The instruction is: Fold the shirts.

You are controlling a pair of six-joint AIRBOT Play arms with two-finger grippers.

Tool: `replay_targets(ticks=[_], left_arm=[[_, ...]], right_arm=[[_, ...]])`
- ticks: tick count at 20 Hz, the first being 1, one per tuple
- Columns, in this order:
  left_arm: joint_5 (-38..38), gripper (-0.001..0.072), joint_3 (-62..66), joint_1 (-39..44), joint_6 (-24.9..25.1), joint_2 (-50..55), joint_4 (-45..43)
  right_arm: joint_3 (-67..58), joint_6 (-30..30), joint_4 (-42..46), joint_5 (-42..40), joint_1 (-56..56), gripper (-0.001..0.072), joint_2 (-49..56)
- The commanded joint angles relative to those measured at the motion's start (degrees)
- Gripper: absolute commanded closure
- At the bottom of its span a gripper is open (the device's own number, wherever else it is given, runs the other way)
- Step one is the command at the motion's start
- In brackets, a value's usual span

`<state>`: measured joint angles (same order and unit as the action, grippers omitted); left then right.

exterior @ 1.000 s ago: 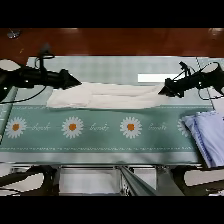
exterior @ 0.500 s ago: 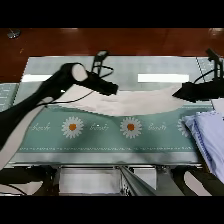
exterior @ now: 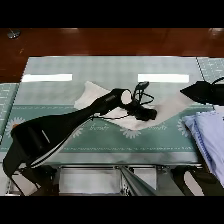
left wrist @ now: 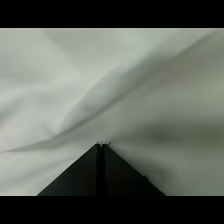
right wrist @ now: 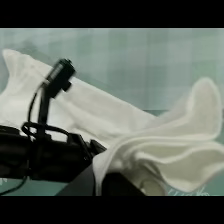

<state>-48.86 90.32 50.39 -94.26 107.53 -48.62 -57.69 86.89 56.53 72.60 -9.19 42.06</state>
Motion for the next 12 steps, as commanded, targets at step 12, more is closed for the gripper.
replay_targets(ticks=[12], left_arm=[[-6.7, 0.0677, 3.2, -36.9, -4.0, -27.0, -15.8]], right_arm=[[-1.1, 0.0, -9.4, -11.6, 16.3, 0.0689, 7.3]])
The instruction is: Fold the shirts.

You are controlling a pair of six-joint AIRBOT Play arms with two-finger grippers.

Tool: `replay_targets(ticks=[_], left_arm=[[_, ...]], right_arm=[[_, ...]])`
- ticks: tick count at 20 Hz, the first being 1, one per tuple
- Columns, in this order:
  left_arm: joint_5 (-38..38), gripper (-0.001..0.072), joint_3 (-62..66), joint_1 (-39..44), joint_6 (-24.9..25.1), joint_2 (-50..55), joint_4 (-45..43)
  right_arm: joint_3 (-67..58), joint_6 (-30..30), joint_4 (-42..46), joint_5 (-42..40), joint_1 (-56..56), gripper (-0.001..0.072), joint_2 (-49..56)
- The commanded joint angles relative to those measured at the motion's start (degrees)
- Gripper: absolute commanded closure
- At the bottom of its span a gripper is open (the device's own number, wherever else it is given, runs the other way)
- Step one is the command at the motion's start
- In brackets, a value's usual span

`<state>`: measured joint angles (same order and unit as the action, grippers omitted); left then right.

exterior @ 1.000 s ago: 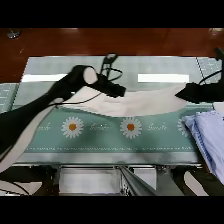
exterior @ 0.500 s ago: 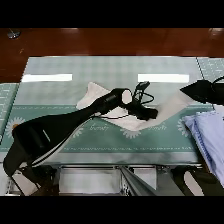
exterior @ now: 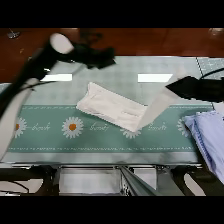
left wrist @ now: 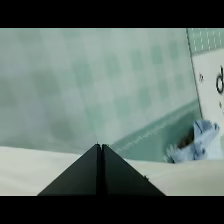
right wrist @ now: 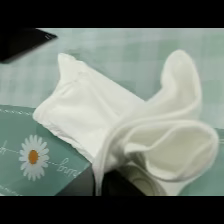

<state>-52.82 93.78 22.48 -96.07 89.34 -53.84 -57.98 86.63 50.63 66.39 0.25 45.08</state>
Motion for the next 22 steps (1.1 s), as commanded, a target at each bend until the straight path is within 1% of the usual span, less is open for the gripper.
replay_targets(ticks=[1, 2, 3, 4, 5, 6, 8, 9, 10, 12, 14, 17, 18, 19, 20, 21, 22], left_arm=[[-4.1, 0.0677, -1.1, -12.5, -2.2, -13.0, -13.7], [-5.2, 0.0677, -2.4, -15.8, -1.7, -17.0, -16.2], [-6.7, 0.0677, -4.3, -19.4, 2.7, -21.7, -19.4], [-8.2, 0.0677, -7.5, -23.0, 4.5, -26.6, -23.1], [-8.3, 0.0677, -11.6, -26.5, 4.5, -31.4, -25.4], [-7.9, 0.0677, -16.6, -30.5, 4.5, -36.5, -25.9], [-7.0, 0.0677, -26.6, -36.5, 2.4, -45.9, -24.4], [-6.9, 0.0677, -31.3, -38.3, 2.4, -49.9, -22.9], [-6.8, 0.0677, -36.2, -39.2, 2.5, -53.8, -21.2], [-6.1, 0.0677, -45.0, -39.1, 4.4, -60.5, -18.9], [-6.1, 0.0677, -52.5, -39.1, 4.3, -65.4, -16.9], [-5.6, 0.0677, -60.1, -39.1, 4.4, -68.0, -12.3], [-4.6, 0.0677, -61.8, -39.1, 4.4, -68.0, -10.3], [-2.7, 0.0677, -63.4, -39.1, 4.4, -68.0, -8.2], [-0.3, 0.0677, -64.9, -39.1, 4.4, -68.0, -5.5], [1.4, 0.0677, -65.9, -39.1, 4.5, -67.9, -2.9], [2.4, 0.0677, -66.4, -39.1, 5.0, -67.6, -0.6]], right_arm=[[-2.2, 0.3, -4.1, -7.3, 10.0, 0.0689, 7.2], [-4.3, 0.3, -4.3, -9.5, 13.6, 0.0689, 10.9], [-6.8, 0.3, -4.3, -11.1, 16.6, 0.0689, 14.6], [-10.0, 0.5, -4.5, -11.6, 19.4, 0.0689, 18.9], [-13.2, 0.4, -5.2, -11.4, 21.7, 0.0689, 22.9], [-16.8, 0.4, -5.2, -11.3, 24.1, 0.0689, 27.3], [-23.8, 0.4, -5.2, -11.5, 27.7, 0.0689, 35.6], [-27.3, -0.2, -5.1, -12.3, 29.2, 0.0689, 39.8], [-30.0, -2.7, -5.0, -14.2, 30.4, 0.0689, 43.5], [-34.5, -0.7, -5.5, -15.1, 32.0, 0.0689, 50.7], [-37.7, 0.8, -8.3, -14.1, 32.5, 0.0689, 56.3], [-39.4, 0.8, -15.2, -14.3, 32.5, 0.0689, 61.5], [-39.4, 1.0, -15.6, -14.3, 32.7, 0.0688, 62.4], [-39.4, 1.1, -15.4, -14.5, 32.7, 0.0657, 63.4], [-39.4, 0.8, -15.4, -13.7, 32.6, 0.0323, 63.9], [-39.4, 0.0, -15.9, -11.3, 31.8, 0.0074, 64.0], [-39.6, -1.0, -16.8, -7.6, 30.4, 0.0072, 63.6]])
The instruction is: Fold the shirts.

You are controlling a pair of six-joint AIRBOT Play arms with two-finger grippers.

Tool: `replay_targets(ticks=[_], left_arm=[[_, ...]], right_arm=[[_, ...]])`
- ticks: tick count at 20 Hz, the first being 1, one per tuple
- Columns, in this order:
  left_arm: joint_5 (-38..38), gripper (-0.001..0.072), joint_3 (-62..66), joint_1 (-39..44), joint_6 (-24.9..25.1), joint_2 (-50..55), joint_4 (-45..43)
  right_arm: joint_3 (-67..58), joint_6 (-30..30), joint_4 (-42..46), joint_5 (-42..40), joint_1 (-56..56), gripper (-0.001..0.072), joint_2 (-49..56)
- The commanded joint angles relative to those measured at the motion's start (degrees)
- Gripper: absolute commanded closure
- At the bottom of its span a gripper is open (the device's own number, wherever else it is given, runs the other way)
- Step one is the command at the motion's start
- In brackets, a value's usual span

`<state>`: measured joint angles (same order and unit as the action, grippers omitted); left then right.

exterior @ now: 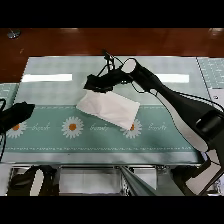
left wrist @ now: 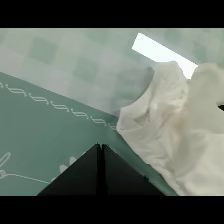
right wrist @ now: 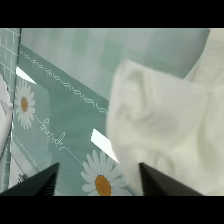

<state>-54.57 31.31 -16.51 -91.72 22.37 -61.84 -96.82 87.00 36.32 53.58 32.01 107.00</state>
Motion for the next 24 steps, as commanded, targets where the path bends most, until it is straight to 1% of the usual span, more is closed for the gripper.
replay_targets(ticks=[1, 2, 3, 4, 5, 7, 8, 9, 10, 11, 12, 13, 14, 16, 17, 19, 20, 22, 24], left_arm=[[4.4, 0.0677, -4.0, -0.1, 1.8, -0.3, 9.5], [4.6, 0.0676, -4.0, -0.1, 3.3, -0.1, 11.2], [4.6, 0.0677, -4.0, -0.1, 5.3, 0.3, 12.1], [4.1, 0.0676, -4.0, -0.1, 7.2, 0.6, 12.2], [3.1, 0.0677, -4.0, -0.1, 8.2, 0.9, 12.2], [1.2, 0.0677, -4.1, -0.1, 8.2, 1.2, 12.2], [0.7, 0.0677, -4.1, -0.1, 8.2, 1.2, 12.2], [0.7, 0.0677, -4.1, -0.1, 8.4, 1.2, 12.2], [0.7, 0.0676, -4.1, -0.1, 8.7, 1.2, 12.2], [0.7, 0.0677, -4.1, -0.1, 8.8, 1.2, 12.2], [0.7, 0.0677, -4.2, -0.1, 8.8, 1.2, 12.2], [0.7, 0.0676, -4.3, -0.1, 8.8, 1.2, 12.2], [0.7, 0.0677, -4.5, -0.1, 8.8, 1.2, 12.2], [0.7, 0.0677, -5.0, -0.1, 8.8, 1.3, 12.2], [0.6, 0.0677, -5.3, -0.1, 8.7, 1.3, 12.2], [0.1, 0.0677, -5.8, -0.1, 8.6, 1.3, 12.4], [-0.2, 0.0677, -6.0, -0.1, 8.6, 1.3, 12.4], [-0.2, 0.0677, -6.3, -0.1, 8.6, 1.3, 12.4], [-0.5, 0.0676, -6.3, -0.1, 8.6, 1.3, 12.4]], right_arm=[[-1.1, -0.8, -2.6, 9.4, -3.6, 0.0090, 0.7], [-1.1, 1.5, 0.3, 12.3, -5.9, 0.0104, -1.2], [-1.1, 5.2, 7.4, 15.1, -8.2, 0.0104, -4.3], [-1.1, 8.2, 16.2, 17.5, -9.9, 0.0103, -7.7], [-1.0, 10.9, 26.8, 20.8, -11.6, 0.0102, -11.8], [1.8, 13.6, 47.0, 27.0, -14.0, 0.0083, -20.2], [5.9, 15.2, 56.7, 27.3, -14.4, 0.0084, -25.2], [13.0, 18.7, 65.2, 24.9, -14.4, 0.0084, -31.6], [21.9, 23.3, 68.7, 20.2, -14.4, 0.0084, -38.5], [30.9, 29.0, 68.5, 15.1, -14.4, 0.0084, -44.7], [40.0, 34.6, 65.1, 8.9, -14.4, 0.0084, -50.4], [49.2, 38.6, 58.3, 1.0, -14.4, 0.0084, -55.2], [57.2, 40.1, 49.4, -7.1, -14.4, 0.0085, -58.1], [67.2, 37.7, 33.0, -18.0, -13.4, 0.0088, -58.8], [69.7, 37.4, 29.5, -21.6, -12.0, 0.0088, -57.5], [70.1, 36.0, 25.9, -24.4, -9.4, 0.0088, -52.3], [69.4, 32.2, 22.1, -25.4, -8.9, 0.0088, -49.2], [67.3, 22.6, 12.5, -25.9, -9.5, 0.0088, -43.9], [64.2, 14.9, 5.5, -24.0, -10.7, 0.0088, -38.7]])
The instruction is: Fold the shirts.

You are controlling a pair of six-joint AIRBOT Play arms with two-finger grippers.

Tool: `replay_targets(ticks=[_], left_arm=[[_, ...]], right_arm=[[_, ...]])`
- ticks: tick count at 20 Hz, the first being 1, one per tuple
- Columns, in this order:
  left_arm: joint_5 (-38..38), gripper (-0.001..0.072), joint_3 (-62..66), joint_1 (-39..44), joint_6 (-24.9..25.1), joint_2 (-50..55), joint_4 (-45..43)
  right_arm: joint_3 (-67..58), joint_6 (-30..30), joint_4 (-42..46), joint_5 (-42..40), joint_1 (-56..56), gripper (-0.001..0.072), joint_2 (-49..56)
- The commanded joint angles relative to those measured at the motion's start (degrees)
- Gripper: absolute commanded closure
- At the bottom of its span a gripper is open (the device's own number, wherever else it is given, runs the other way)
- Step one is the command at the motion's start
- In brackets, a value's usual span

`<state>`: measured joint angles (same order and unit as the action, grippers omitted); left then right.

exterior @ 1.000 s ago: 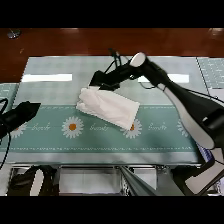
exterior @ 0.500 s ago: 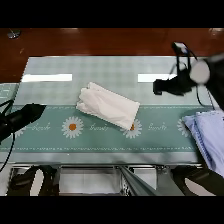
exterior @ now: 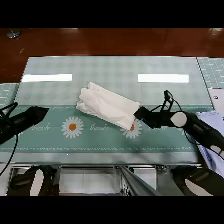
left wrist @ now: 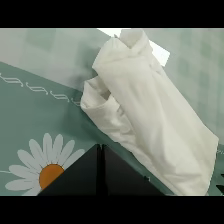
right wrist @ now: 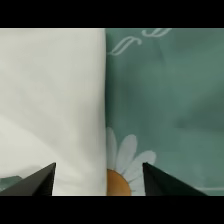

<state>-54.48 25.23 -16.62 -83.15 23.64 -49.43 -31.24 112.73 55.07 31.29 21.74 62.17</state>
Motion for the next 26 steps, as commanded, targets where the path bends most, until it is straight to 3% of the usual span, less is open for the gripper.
replay_targets(ticks=[1, 5, 6, 8, 9, 13, 17, 19, 22, 26], left_arm=[[-0.8, 0.0676, -0.2, 0.0, 0.0, 0.0, 0.0], [-1.2, 0.0677, -0.2, 0.0, 0.0, 0.0, 0.0], [-1.2, 0.0677, -0.2, 0.0, 0.0, 0.0, 0.0], [-1.2, 0.0676, -0.2, 0.0, 0.0, 0.0, 0.0], [-1.2, 0.0677, -0.2, 0.0, 0.0, 0.0, 0.0], [-1.2, 0.0676, -0.2, 0.0, 0.0, 0.0, 0.0], [-1.3, 0.0676, -0.2, 0.0, 0.0, 0.0, 0.0], [-1.2, 0.0677, -0.2, 0.0, 0.0, 0.0, 0.0], [-1.1, 0.0676, -0.2, 0.0, 0.0, 0.0, 0.0], [-1.1, 0.0676, -0.2, 0.0, 0.0, 0.0, 0.0]], right_arm=[[-2.7, -13.9, -16.0, -0.6, -1.1, 0.0088, 8.2], [-6.6, -23.3, -23.0, 5.1, -2.0, 0.0094, 15.0], [-7.1, -26.9, -26.1, 6.1, -1.8, 0.0213, 16.2], [-8.5, -34.5, -33.3, 7.2, -1.8, 0.0551, 17.9], [-10.0, -37.4, -35.2, 7.8, -1.7, 0.0678, 18.4], [-23.3, -38.1, -28.2, 14.3, -3.7, 0.0689, 18.8], [-46.8, -26.3, -11.9, 23.7, -6.3, 0.0689, 18.8], [-58.2, -24.9, -9.8, 27.8, -8.4, 0.0690, 18.9], [-72.5, -17.3, 3.0, 37.2, -13.0, 0.0690, 18.8], [-82.5, -15.5, 6.8, 51.0, -24.8, 0.0689, 17.9]])
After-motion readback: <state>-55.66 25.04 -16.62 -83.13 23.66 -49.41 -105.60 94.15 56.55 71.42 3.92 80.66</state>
